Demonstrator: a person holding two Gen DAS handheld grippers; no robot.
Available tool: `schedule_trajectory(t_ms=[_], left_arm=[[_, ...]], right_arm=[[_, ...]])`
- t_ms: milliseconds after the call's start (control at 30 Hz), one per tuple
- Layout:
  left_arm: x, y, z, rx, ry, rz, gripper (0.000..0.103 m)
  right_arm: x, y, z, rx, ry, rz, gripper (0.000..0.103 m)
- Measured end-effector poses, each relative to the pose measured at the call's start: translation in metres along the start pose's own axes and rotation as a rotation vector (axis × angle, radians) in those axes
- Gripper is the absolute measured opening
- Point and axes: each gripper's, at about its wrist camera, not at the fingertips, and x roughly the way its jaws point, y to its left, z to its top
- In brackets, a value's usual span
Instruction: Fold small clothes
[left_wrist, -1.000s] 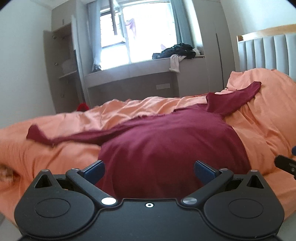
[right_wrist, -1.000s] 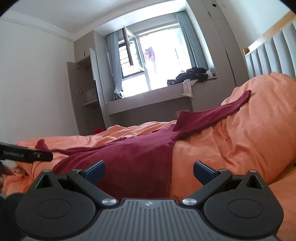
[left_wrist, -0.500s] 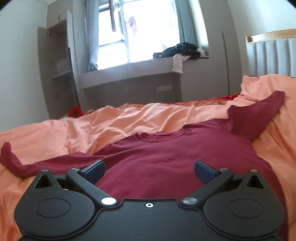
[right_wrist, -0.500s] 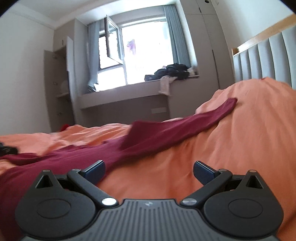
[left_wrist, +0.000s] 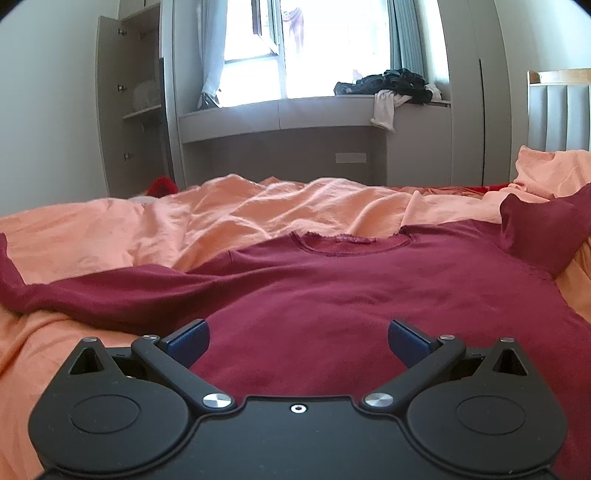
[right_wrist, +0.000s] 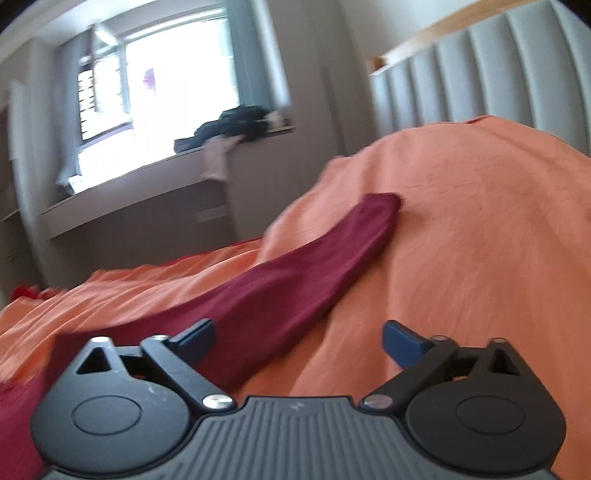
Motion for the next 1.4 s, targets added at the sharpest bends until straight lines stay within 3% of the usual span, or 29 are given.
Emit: schedule_trajectory(t_ms=[233, 333, 367, 400, 433, 467, 733, 867, 967, 1167, 1400], left_arm=[[0.006, 0.008, -0.002, -0.107, 0.014, 0.018, 0.103], [0.01, 0.007, -0.002, -0.103, 0.018, 0.039, 0.103], [0.011, 0.007, -0.003, -0.103, 0.02, 0.044, 0.103], [0.011, 0.006, -0.003, -0.106, 0.021, 0.046, 0.103], [0.011, 0.007, -0.003, -0.109, 0.022, 0.046, 0.103], [0.01, 0.007, -0.003, -0.112, 0.022, 0.047, 0.103], [0.006, 0.009, -0.003, -0.139, 0.01, 0.048, 0.103], [0.003, 0.01, -0.005, -0.135, 0.004, 0.035, 0.103], [0.003, 0.013, -0.005, -0.142, 0.007, 0.038, 0.103], [-0.001, 0.023, -0.002, -0.178, -0.003, 0.053, 0.103], [-0.005, 0.038, 0.004, -0.202, -0.042, 0.117, 0.103]], right_arm=[[0.04, -0.012, 0.018, 0.09, -0.074, -0.121, 0.085], [0.055, -0.008, 0.02, 0.055, -0.067, -0.189, 0.055], [0.058, -0.007, 0.017, 0.057, -0.057, -0.214, 0.03], [0.056, -0.008, 0.014, 0.071, -0.059, -0.212, 0.017], [0.053, -0.01, 0.013, 0.093, -0.066, -0.193, 0.008], [0.048, -0.012, 0.01, 0.11, -0.079, -0.181, 0.006], [-0.028, -0.021, 0.015, 0.105, -0.138, -0.176, 0.005], [-0.036, -0.034, 0.009, 0.118, -0.074, -0.184, 0.005], [-0.047, -0.032, 0.005, 0.119, -0.122, -0.182, 0.005], [-0.075, 0.035, 0.022, -0.13, -0.267, -0.134, 0.005], [-0.123, 0.161, 0.019, -0.489, -0.437, 0.106, 0.005]])
